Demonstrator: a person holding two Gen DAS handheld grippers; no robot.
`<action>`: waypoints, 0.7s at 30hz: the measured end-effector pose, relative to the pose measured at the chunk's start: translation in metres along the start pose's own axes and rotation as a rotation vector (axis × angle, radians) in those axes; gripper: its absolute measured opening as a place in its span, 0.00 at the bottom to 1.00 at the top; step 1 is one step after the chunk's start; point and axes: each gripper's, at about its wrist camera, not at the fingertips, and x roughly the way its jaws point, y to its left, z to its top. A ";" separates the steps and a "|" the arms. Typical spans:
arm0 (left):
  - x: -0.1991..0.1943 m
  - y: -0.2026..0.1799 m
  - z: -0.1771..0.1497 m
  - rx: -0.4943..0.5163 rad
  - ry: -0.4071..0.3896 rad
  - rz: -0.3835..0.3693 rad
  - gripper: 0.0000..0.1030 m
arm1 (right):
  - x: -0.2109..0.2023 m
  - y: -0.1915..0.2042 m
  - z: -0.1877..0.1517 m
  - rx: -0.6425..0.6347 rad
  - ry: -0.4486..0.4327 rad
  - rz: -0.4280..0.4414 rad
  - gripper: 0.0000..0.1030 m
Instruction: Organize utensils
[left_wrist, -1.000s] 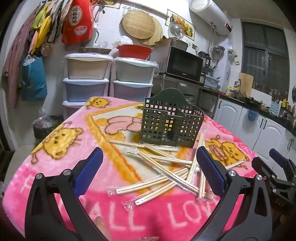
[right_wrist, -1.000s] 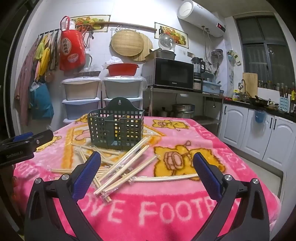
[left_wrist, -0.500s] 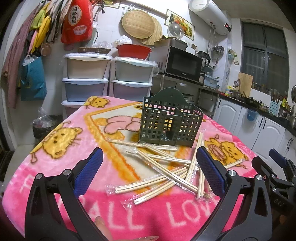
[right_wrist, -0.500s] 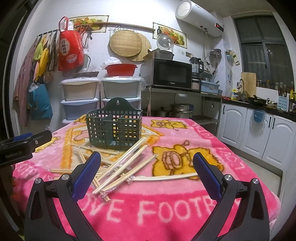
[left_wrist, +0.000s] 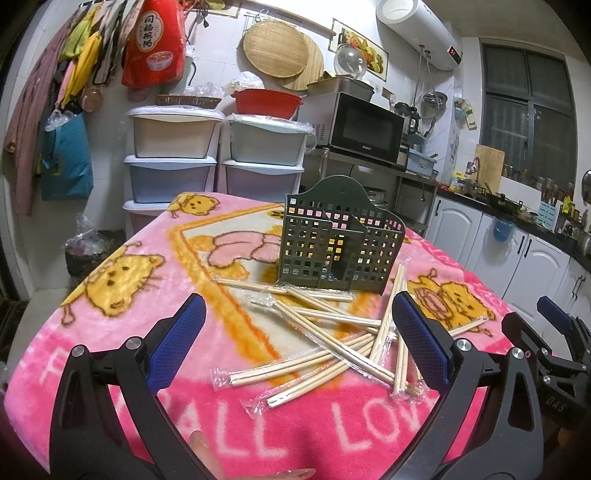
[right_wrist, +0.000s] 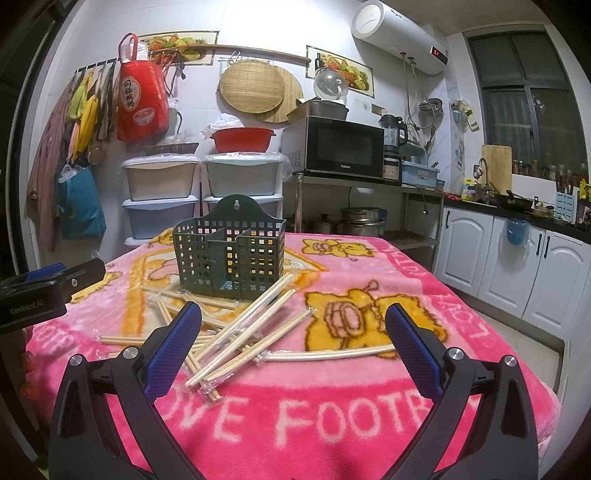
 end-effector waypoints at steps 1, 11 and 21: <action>0.000 0.000 0.000 0.001 -0.001 0.002 0.91 | 0.000 0.001 0.000 0.000 0.000 -0.001 0.94; -0.002 0.000 -0.001 0.001 -0.001 0.000 0.91 | 0.001 0.002 0.001 0.001 0.005 0.000 0.94; 0.003 0.003 0.000 -0.019 0.019 -0.014 0.91 | 0.007 0.009 0.003 -0.021 0.024 0.040 0.94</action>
